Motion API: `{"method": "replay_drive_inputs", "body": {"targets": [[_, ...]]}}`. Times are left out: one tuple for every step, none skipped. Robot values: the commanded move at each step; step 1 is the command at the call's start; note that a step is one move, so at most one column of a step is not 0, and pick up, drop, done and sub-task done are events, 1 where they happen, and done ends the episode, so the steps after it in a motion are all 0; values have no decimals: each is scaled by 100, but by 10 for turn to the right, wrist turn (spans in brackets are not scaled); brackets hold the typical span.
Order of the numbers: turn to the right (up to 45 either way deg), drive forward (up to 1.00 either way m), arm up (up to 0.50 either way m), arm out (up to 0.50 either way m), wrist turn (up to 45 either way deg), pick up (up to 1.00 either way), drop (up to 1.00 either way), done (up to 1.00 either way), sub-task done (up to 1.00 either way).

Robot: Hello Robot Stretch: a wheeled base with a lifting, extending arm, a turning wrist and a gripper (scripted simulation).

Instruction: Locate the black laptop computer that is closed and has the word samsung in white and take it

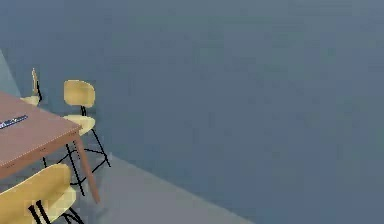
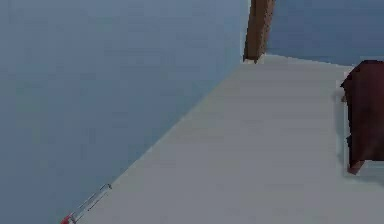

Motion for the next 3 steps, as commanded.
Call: {"method": "replay_drive_inputs", "body": {"targets": [[-450, 0, 0, 0, 0, 0, 0, 0, 0], [-450, 0, 0, 0, 0, 0, 0, 0, 0], [-210, 0, 0, 0, 0, 0, 0, 0, 0]]}}
